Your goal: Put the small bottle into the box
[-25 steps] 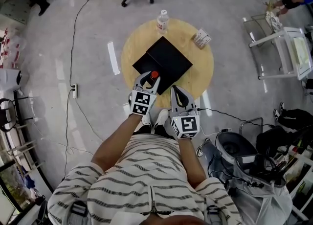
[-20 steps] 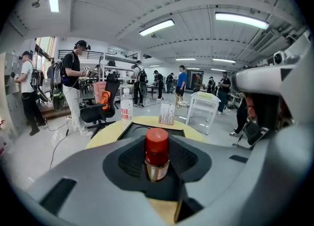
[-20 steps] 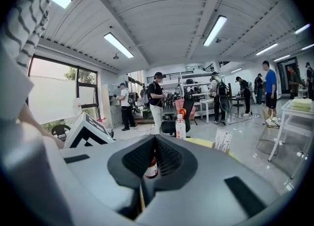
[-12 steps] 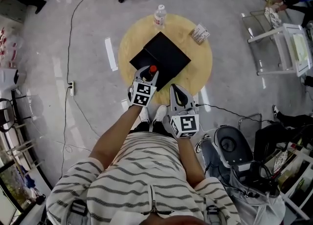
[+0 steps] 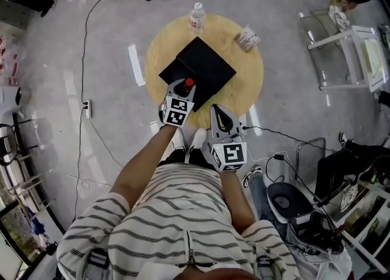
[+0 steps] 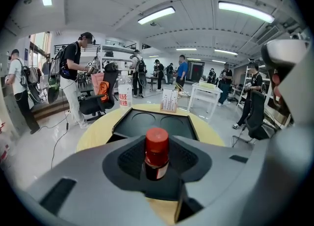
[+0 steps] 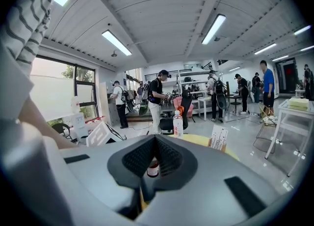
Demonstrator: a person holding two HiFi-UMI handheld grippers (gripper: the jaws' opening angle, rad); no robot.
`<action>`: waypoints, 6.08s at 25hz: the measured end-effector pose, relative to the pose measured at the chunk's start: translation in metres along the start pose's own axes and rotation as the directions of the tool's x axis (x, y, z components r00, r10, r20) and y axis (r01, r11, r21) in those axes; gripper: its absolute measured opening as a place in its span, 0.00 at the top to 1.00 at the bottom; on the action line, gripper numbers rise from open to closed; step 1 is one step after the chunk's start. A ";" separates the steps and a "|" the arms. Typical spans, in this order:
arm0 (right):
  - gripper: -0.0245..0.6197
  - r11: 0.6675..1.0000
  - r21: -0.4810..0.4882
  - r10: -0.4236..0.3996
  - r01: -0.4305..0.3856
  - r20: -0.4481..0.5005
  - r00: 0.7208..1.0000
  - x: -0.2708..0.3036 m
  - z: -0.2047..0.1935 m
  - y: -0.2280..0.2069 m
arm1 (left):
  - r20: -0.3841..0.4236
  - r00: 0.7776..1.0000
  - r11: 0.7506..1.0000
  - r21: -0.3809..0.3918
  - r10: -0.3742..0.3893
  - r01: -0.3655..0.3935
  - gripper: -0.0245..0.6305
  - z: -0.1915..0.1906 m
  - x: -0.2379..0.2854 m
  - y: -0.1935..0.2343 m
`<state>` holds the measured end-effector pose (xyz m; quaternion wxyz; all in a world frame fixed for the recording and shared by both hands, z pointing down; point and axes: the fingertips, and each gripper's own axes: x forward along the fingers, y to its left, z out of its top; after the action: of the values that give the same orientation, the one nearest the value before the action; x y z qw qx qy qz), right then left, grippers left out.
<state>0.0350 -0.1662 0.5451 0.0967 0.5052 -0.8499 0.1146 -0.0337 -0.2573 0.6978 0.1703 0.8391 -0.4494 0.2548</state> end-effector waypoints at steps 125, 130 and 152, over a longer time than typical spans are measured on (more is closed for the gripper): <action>0.95 0.999 -0.034 0.038 -0.035 0.078 0.996 -0.035 0.032 0.015 | 0.198 0.980 1.000 -0.027 -0.005 0.011 0.90 0.065 -0.116 -0.045; 0.95 0.999 -0.034 0.025 -0.022 0.088 0.996 -0.038 0.032 0.008 | 0.233 0.973 1.000 -0.008 -0.012 0.015 0.93 0.074 -0.124 -0.055; 0.95 1.000 -0.006 0.002 -0.001 0.109 0.994 -0.039 0.036 -0.004 | 0.313 0.950 1.000 0.026 -0.011 0.003 0.93 0.094 -0.147 -0.066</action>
<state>0.0549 -0.1462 0.5006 0.0517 0.5098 -0.8546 0.0845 -0.0208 -0.1722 0.5320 0.0872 0.8726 -0.4645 0.1236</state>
